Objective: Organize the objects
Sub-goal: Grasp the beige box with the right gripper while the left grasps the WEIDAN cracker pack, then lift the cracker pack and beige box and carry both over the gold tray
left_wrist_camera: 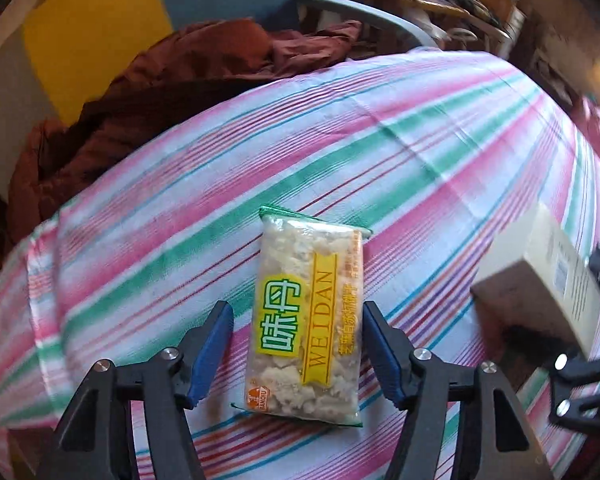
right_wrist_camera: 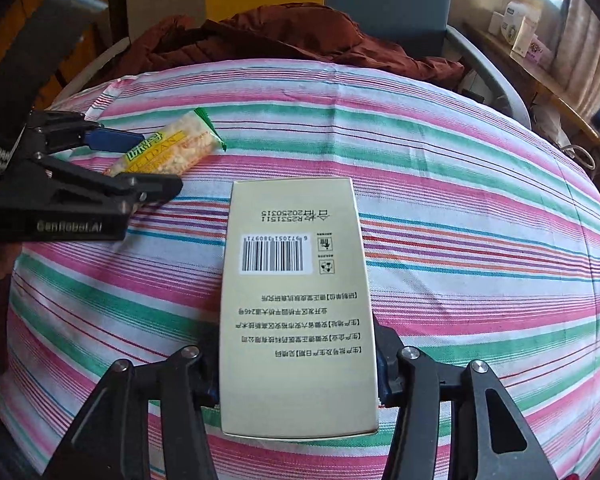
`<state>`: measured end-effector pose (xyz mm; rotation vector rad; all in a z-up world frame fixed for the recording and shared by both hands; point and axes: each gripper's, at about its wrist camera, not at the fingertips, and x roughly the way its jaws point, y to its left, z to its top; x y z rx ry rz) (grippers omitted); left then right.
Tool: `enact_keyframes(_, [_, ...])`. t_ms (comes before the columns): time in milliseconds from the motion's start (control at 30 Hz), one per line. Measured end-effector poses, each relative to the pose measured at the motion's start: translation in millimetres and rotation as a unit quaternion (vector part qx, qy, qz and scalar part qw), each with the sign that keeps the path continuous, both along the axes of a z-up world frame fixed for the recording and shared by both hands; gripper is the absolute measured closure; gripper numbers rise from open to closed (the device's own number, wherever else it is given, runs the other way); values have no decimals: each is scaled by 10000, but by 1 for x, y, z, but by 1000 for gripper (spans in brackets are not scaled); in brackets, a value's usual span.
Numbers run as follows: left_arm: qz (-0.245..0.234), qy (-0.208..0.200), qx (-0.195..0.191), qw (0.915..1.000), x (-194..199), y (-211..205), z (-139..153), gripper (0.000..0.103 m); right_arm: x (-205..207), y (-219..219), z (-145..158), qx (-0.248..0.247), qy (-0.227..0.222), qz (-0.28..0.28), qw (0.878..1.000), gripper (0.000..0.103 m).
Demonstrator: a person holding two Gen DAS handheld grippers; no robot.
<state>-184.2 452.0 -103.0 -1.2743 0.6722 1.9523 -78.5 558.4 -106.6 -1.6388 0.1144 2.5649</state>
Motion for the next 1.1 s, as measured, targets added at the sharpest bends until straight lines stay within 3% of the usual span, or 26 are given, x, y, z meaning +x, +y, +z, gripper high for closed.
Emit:
enact_keyframes(67, [-21, 77, 2, 10000, 3, -1, 2, 55, 0, -1, 1, 39, 39, -7, 10000, 52])
enact_keyframes(100, [-3, 129, -26, 9999, 5, -1, 4, 56, 0, -2, 1, 75, 62, -7, 10000, 52])
enact_keyframes(300, [263, 183, 122, 9994, 18, -21, 19, 57, 3, -13, 7, 181, 231, 124, 9995, 53])
enact_keyframes(500, [648, 317, 519, 9960, 34, -53, 64, 57, 3, -31, 11, 72, 323, 377, 9987, 53])
enact_keyframes(800, [1135, 1000, 1159, 9817, 74, -129, 138, 57, 3, -72, 14, 54, 281, 669, 9974, 53])
enact_keyframes(1100, [1457, 1285, 1370, 9713, 107, -201, 159, 57, 8, -113, 48, -4, 601, 740, 9954, 53])
